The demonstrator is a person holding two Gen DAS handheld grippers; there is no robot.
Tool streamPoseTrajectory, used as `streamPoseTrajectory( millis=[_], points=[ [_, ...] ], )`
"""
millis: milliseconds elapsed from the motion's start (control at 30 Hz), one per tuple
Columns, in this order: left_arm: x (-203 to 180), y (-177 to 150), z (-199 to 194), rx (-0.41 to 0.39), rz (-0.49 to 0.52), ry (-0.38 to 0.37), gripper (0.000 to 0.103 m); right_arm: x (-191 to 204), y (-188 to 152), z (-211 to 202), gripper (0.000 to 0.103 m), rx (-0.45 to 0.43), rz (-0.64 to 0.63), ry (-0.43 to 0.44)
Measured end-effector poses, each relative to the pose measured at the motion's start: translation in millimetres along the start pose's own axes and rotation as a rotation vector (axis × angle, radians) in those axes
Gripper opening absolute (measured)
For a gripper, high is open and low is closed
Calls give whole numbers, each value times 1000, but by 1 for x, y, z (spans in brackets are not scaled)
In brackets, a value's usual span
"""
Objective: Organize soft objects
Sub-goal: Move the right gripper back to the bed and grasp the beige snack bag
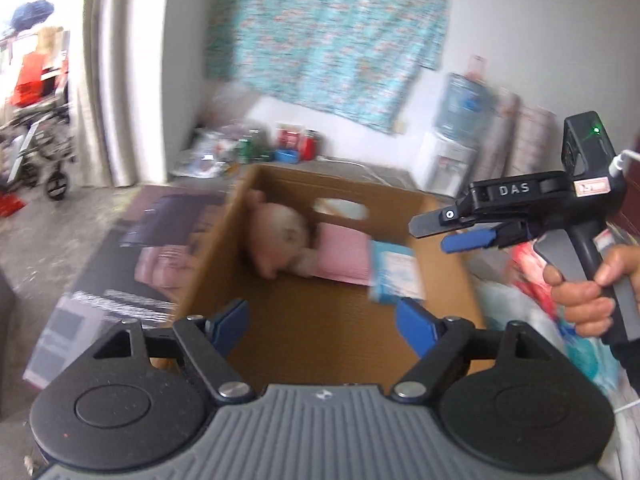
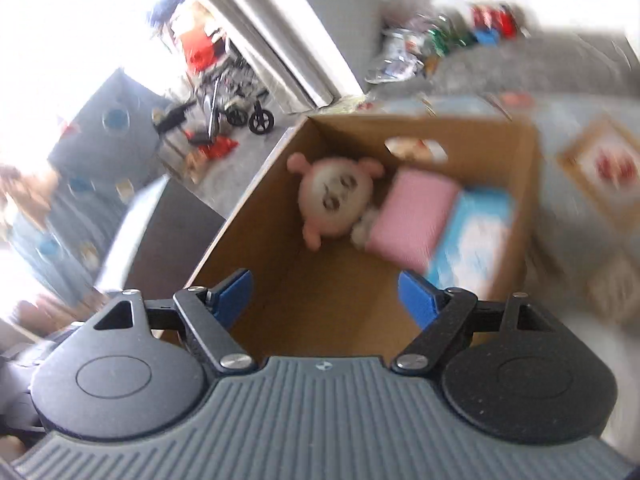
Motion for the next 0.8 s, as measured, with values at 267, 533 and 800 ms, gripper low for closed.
streamPoseTrajectory(
  millis=[267,533,800],
  points=[
    [-98,-26,-4,7,146,-112,90,-55,-74,-118,81,-117,85,-147],
    [-198,-53,16,37,198,-236,90,-128,-119,-221,82,-189,156,-297],
    [-286,-66,70,68,219,-266,86,-216,-119,-273,83,-236,153,-498]
  ],
)
Point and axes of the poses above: each gripper's, at about its wrist camera, not at the fingertips, and z roughly the way its jaws point, x to its left, y to its top, the point moved 6 cm from there along z, roughly the way its jaws point, and after that the axes turned 5 degrees about -z, right-handed, at the moved point
